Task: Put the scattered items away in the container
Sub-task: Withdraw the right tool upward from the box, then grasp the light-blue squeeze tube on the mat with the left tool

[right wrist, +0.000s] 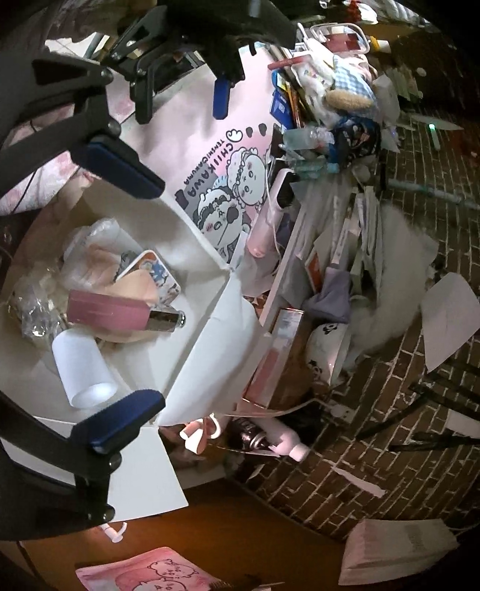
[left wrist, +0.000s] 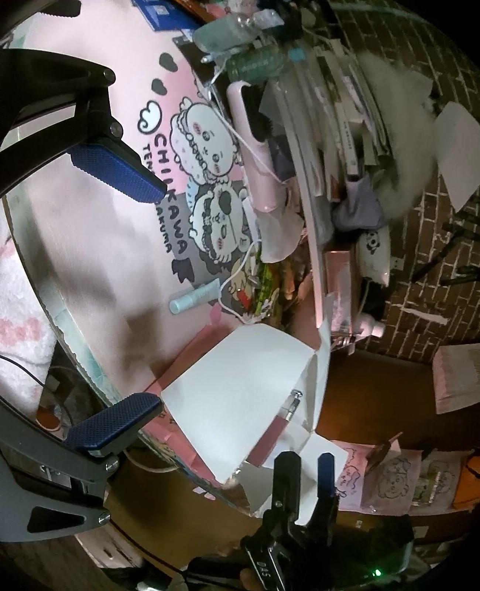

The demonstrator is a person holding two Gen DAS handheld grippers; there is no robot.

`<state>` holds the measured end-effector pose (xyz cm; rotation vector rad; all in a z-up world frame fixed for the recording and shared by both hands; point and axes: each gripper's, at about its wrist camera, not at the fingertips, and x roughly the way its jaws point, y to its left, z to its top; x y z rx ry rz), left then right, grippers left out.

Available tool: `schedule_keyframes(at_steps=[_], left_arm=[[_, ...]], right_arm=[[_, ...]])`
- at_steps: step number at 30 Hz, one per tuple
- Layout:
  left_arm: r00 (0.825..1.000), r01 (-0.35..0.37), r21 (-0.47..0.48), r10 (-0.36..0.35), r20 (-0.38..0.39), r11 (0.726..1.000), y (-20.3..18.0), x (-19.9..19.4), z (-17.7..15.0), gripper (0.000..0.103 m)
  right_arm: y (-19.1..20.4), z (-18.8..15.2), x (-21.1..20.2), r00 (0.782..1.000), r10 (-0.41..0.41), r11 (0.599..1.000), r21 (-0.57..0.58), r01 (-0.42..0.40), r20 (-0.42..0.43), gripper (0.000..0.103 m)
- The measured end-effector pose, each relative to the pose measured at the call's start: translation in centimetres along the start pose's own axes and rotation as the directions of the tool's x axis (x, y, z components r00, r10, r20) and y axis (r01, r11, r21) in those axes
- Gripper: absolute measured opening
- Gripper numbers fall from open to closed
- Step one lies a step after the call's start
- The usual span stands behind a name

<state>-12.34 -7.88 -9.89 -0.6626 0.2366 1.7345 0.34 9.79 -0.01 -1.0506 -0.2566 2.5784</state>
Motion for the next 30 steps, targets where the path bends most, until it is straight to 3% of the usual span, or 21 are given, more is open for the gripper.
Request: schedule_keyframes(at_steps=[10, 13, 17, 21, 27, 29, 30], left_arm=[[0.999, 0.032, -0.077, -0.034, -0.03, 0.996, 0.5, 2.5, 0.3, 0.103], [0.997, -0.013, -0.052, 0.009, -0.078, 0.999, 0.4, 3.7, 0.0, 0.102], [0.995, 0.013, -0.025, -0.015, -0.097, 1.0, -0.1, 4.8, -0.2, 0.102], [0.994, -0.023, 0.027, 0.025, -0.106, 0.999, -0.8, 6.0, -0.2, 0.1], [0.993, -0.022, 0.023, 0.025, -0.111, 0.999, -0.7, 8.2, 0.4, 0.064], [0.994, -0.023, 0.02, 0.025, -0.108, 1.0, -0.6, 8.7, 0.5, 0.045], [0.993, -0.033, 0.014, 0.034, -0.111, 0.999, -0.5, 9.0, 0.5, 0.042]], right_arm=[[-1.4, -0.8, -0.4, 0.997, 0.048, 0.998, 0.031, -0.05, 0.059, 0.103], [-2.1, -1.1, -0.9, 0.994, 0.062, 0.996, 0.053, -0.068, 0.095, 0.103], [-3.3, -1.6, -1.1, 0.989, 0.084, 0.991, 0.09, -0.096, 0.122, 0.103], [-4.5, -2.2, -0.8, 0.985, 0.108, 0.984, 0.129, -0.126, 0.135, 0.103], [-6.0, -2.5, -1.1, 0.968, 0.164, 0.966, 0.166, -0.197, 0.191, 0.103], [-6.4, -2.6, -1.3, 0.956, 0.186, 0.957, 0.178, -0.228, 0.225, 0.103], [-6.5, -2.7, -1.4, 0.951, 0.194, 0.953, 0.184, -0.241, 0.24, 0.103]])
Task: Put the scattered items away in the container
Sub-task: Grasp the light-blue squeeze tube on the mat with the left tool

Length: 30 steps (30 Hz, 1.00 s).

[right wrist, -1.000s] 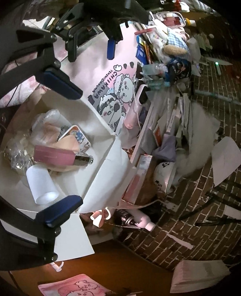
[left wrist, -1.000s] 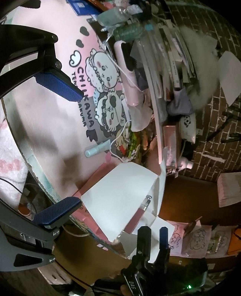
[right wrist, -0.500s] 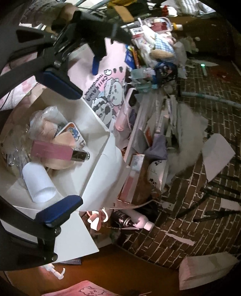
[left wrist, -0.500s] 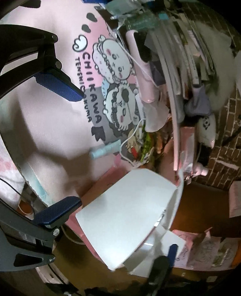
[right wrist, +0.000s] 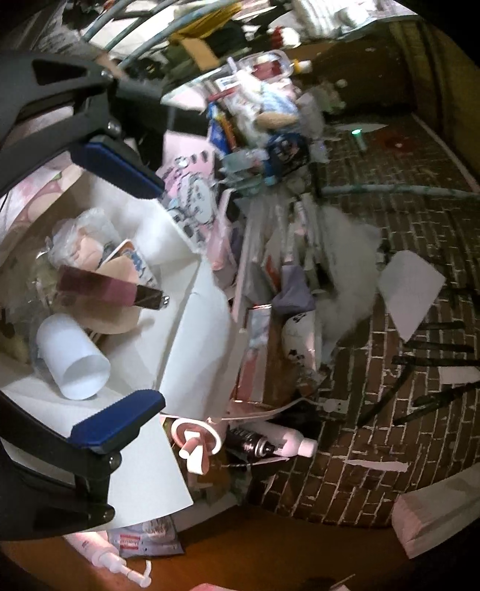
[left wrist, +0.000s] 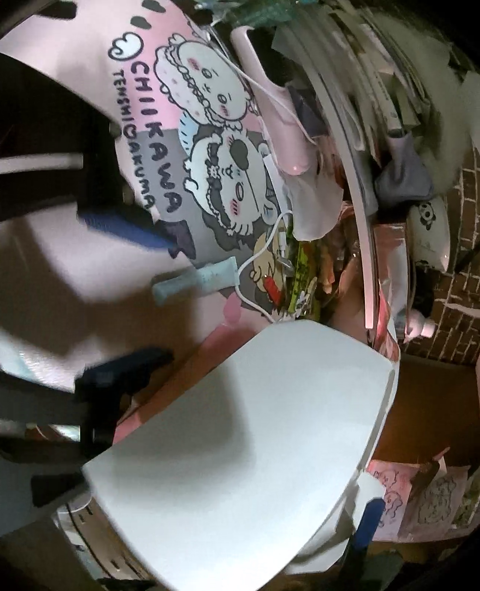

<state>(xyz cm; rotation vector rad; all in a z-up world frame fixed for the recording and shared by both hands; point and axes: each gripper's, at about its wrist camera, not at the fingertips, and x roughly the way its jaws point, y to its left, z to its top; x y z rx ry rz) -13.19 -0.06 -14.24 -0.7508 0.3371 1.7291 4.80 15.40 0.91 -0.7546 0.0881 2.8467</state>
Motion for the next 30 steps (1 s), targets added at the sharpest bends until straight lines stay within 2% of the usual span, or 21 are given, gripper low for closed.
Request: schedule_keyframes(at_steps=[3, 9, 15, 20, 23, 28, 30], left_arm=[[0.999, -0.038, 0.002, 0.038, -0.012, 0.999, 0.1, 0.8, 0.1, 0.039], [1.0, -0.019, -0.031, 0.02, 0.005, 0.999, 0.5, 0.9, -0.1, 0.011], [1.0, 0.003, -0.045, -0.002, 0.029, 0.999, 0.9, -0.4, -1.3, 0.01], [0.999, -0.001, -0.066, 0.003, 0.035, 0.998, 1.8, -3.1, -3.3, 0.01], [0.999, -0.032, -0.062, 0.035, 0.035, 0.998, 2.3, -5.1, -4.8, 0.009], [0.995, -0.073, -0.051, 0.076, 0.06, 0.996, 3.6, -7.1, -6.8, 0.01], [0.994, -0.058, -0.049, 0.062, 0.088, 0.997, 3.8, -7.7, -7.5, 0.01]], right_arm=[[-0.5, 0.0, -0.2, 0.999, 0.036, 0.999, 0.026, -0.037, 0.03, 0.103], [-0.2, 0.0, -0.5, 0.991, 0.1, 0.993, 0.054, -0.105, 0.088, 0.103], [1.5, 0.4, 0.0, 0.992, 0.11, 0.994, 0.015, -0.111, 0.061, 0.103], [3.2, 0.5, 0.8, 0.99, 0.135, 0.99, -0.037, -0.137, -0.048, 0.103], [4.2, 0.4, 1.0, 0.99, 0.109, 0.991, -0.075, -0.115, -0.087, 0.103], [5.5, 0.5, 1.0, 0.992, 0.088, 0.989, -0.114, -0.099, -0.094, 0.103], [6.0, 0.6, 1.1, 0.991, 0.097, 0.987, -0.117, -0.107, -0.091, 0.103]])
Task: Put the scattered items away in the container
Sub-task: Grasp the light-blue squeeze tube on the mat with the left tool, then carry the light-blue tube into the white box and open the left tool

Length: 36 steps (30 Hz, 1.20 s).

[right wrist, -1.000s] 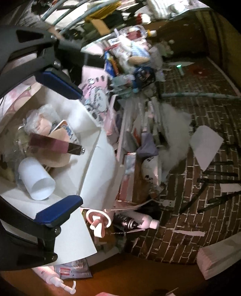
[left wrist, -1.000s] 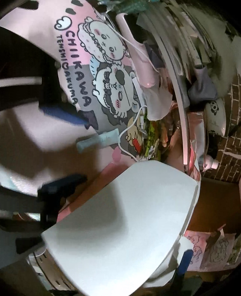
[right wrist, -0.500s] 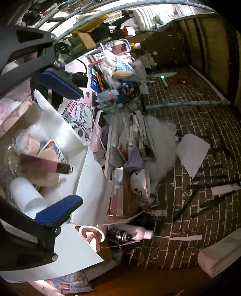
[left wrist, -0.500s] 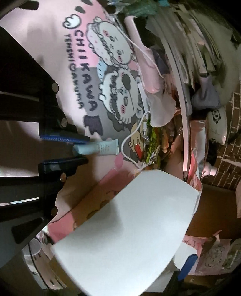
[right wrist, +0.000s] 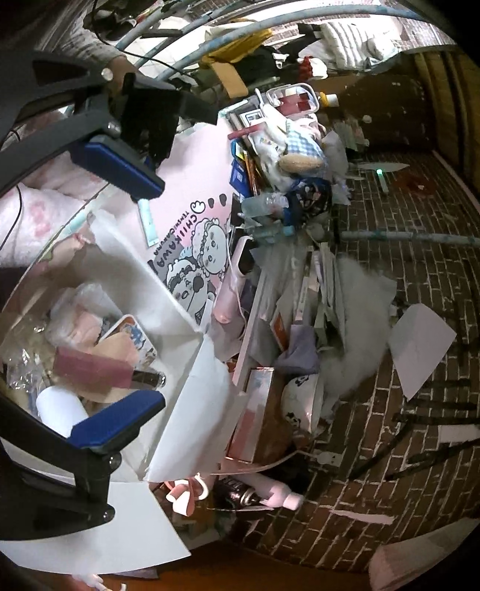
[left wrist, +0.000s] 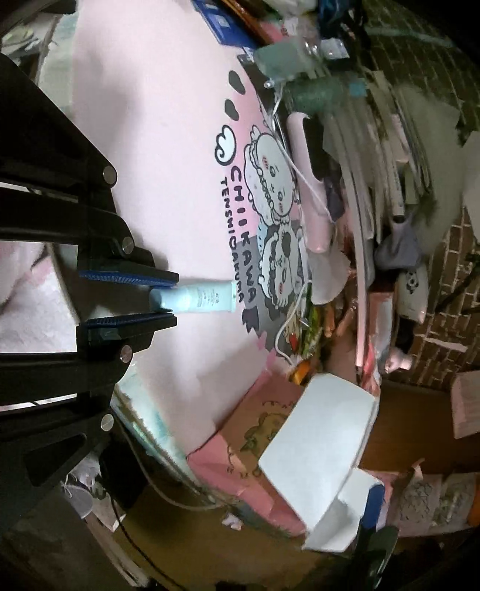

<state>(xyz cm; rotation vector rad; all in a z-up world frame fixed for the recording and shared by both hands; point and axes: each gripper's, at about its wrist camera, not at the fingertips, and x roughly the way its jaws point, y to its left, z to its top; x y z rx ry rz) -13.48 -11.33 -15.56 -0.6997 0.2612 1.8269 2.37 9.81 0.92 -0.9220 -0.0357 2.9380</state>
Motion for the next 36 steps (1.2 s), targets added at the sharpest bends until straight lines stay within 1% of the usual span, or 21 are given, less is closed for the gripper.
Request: schedule_keyframes(at_steps=[2, 3, 4, 5, 7, 14, 15, 17, 18, 21, 27, 32, 36], left_arm=[[0.999, -0.005, 0.012, 0.004, 0.036, 1.0, -0.1, -0.1, -0.6, 0.014], [0.998, -0.006, 0.019, 0.005, 0.069, 1.0, -0.2, -0.1, -0.9, 0.018], [0.996, -0.001, 0.021, -0.001, 0.093, 1.0, -0.3, 0.0, -1.1, 0.025], [0.993, 0.003, 0.022, -0.006, 0.118, 1.0, -0.5, 0.1, -1.2, 0.031], [0.987, -0.003, 0.02, 0.0, 0.159, 1.0, -0.8, 0.4, -1.5, 0.032], [0.972, -0.031, 0.015, 0.026, 0.234, 0.999, -1.3, 2.2, -1.0, 0.03], [0.97, -0.037, 0.016, 0.032, 0.243, 0.999, -1.3, 2.5, -0.9, 0.029], [0.966, -0.071, 0.018, 0.064, 0.251, 0.997, -1.3, 2.7, -0.9, 0.016], [0.965, -0.084, 0.02, 0.077, 0.253, 0.996, -1.3, 2.8, -0.9, 0.013], [0.965, -0.07, 0.019, 0.063, 0.257, 0.997, -1.0, 2.4, -1.2, 0.013], [0.965, -0.08, 0.032, 0.069, 0.254, 0.996, -1.2, 0.8, -2.4, 0.013], [0.966, -0.067, 0.007, 0.063, 0.249, 0.998, -0.8, 0.2, -2.7, 0.013], [0.974, -0.017, -0.036, 0.025, 0.225, 0.999, 0.0, -0.2, -2.0, 0.013]], right_arm=[[0.1, 0.0, 0.2, 1.0, 0.011, 1.0, 0.006, -0.011, -0.001, 0.103], [0.2, 0.0, 0.3, 1.0, 0.013, 1.0, 0.008, -0.013, -0.001, 0.103], [0.3, 0.1, 0.4, 1.0, 0.018, 1.0, 0.011, -0.018, -0.003, 0.103], [0.3, 0.1, 0.5, 1.0, 0.021, 1.0, 0.013, -0.021, -0.005, 0.103], [0.3, 0.0, 0.6, 1.0, 0.027, 1.0, 0.017, -0.026, -0.005, 0.103], [-0.5, -0.5, 0.8, 0.999, 0.039, 0.998, 0.053, -0.039, -0.009, 0.103], [-0.6, -0.6, 0.8, 0.999, 0.041, 0.997, 0.06, -0.041, -0.009, 0.103], [-0.8, -0.7, 0.8, 0.999, 0.049, 0.996, 0.074, -0.048, -0.011, 0.103], [-0.8, -0.7, 0.8, 0.999, 0.053, 0.995, 0.08, -0.052, -0.012, 0.103], [-0.9, -0.6, 0.8, 0.999, 0.053, 0.995, 0.081, -0.052, -0.012, 0.103], [-0.8, -0.6, 1.0, 0.998, 0.067, 0.995, 0.081, -0.065, -0.013, 0.103], [-0.1, -0.5, 1.7, 0.997, 0.078, 0.995, 0.066, -0.076, -0.023, 0.103], [0.3, -0.5, 2.0, 0.996, 0.083, 0.995, 0.05, -0.082, -0.035, 0.103]])
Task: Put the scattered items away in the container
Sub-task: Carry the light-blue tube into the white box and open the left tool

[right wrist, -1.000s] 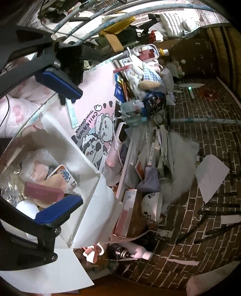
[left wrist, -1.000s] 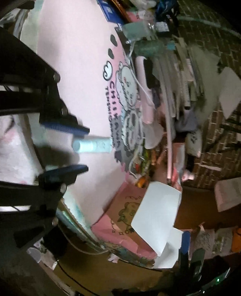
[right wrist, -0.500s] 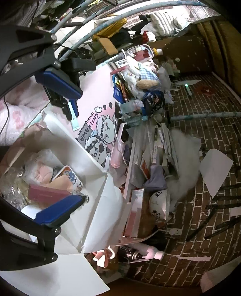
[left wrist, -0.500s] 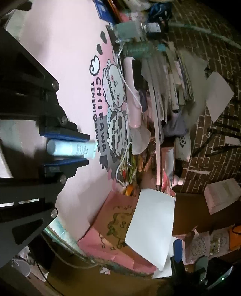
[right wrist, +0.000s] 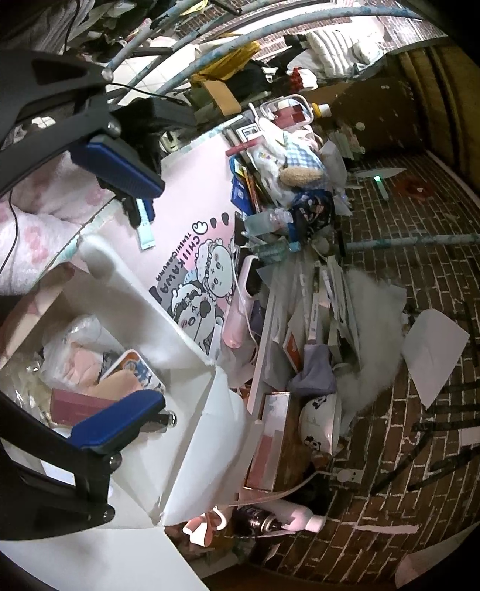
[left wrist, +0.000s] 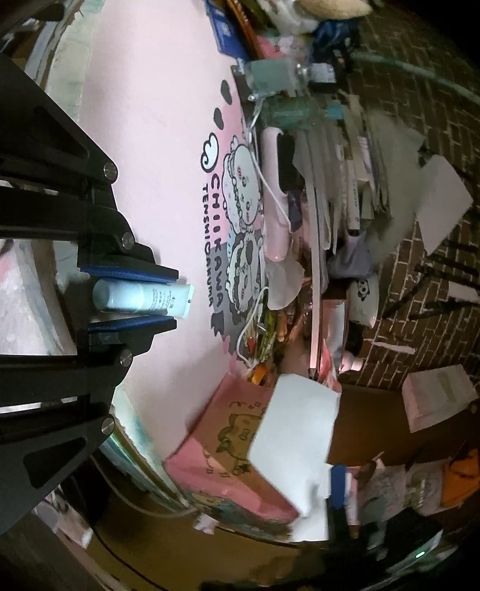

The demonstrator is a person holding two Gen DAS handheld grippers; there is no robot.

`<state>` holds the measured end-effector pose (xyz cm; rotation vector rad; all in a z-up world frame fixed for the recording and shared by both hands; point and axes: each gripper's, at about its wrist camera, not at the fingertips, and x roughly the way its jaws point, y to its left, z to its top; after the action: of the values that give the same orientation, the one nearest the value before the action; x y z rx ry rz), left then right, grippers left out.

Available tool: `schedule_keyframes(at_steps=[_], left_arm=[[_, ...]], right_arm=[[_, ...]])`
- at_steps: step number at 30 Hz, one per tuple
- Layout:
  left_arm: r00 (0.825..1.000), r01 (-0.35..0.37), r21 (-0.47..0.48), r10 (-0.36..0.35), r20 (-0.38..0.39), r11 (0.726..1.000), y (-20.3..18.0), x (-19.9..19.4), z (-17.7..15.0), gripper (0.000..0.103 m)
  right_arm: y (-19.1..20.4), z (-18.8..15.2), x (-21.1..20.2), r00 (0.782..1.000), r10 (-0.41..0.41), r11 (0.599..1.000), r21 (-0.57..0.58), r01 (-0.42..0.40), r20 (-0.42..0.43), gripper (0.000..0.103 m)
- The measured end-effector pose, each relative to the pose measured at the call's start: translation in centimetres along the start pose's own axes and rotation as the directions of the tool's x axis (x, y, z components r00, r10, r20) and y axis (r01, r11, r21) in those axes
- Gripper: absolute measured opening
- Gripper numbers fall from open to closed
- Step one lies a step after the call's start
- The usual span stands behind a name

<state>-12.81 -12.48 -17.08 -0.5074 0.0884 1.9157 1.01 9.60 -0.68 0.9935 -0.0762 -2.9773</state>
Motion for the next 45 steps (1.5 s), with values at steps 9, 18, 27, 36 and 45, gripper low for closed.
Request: schedule_keyframes(at_steps=[9, 18, 27, 36, 45], left_arm=[[0.98, 0.195, -0.051, -0.197, -0.033, 0.979, 0.4, -1.1, 4.7, 0.013], [0.95, 0.308, -0.039, -0.31, -0.047, 0.95, -1.9, -1.6, 11.0, 0.013], [0.887, 0.435, -0.006, -0.429, -0.171, 0.901, -7.6, 1.8, 16.3, 0.013], [0.853, 0.448, 0.043, -0.412, -0.32, 0.893, -12.7, 6.0, 18.4, 0.013], [0.83, 0.451, 0.072, -0.389, -0.401, 0.889, -14.9, 8.5, 18.2, 0.013]], right_arm=[[0.6, -0.4, -0.2, 1.0, -0.012, 0.998, -0.059, 0.011, -0.023, 0.103], [0.3, -1.1, -0.7, 0.998, -0.036, 0.994, -0.103, 0.032, -0.043, 0.103], [-0.6, -1.8, -2.0, 0.998, -0.047, 0.991, -0.126, 0.04, -0.047, 0.103], [-2.0, -2.5, -3.6, 0.999, -0.042, 0.994, -0.106, 0.04, -0.022, 0.103], [-2.9, -2.8, -4.0, 0.999, -0.045, 0.994, -0.099, 0.044, -0.013, 0.103]])
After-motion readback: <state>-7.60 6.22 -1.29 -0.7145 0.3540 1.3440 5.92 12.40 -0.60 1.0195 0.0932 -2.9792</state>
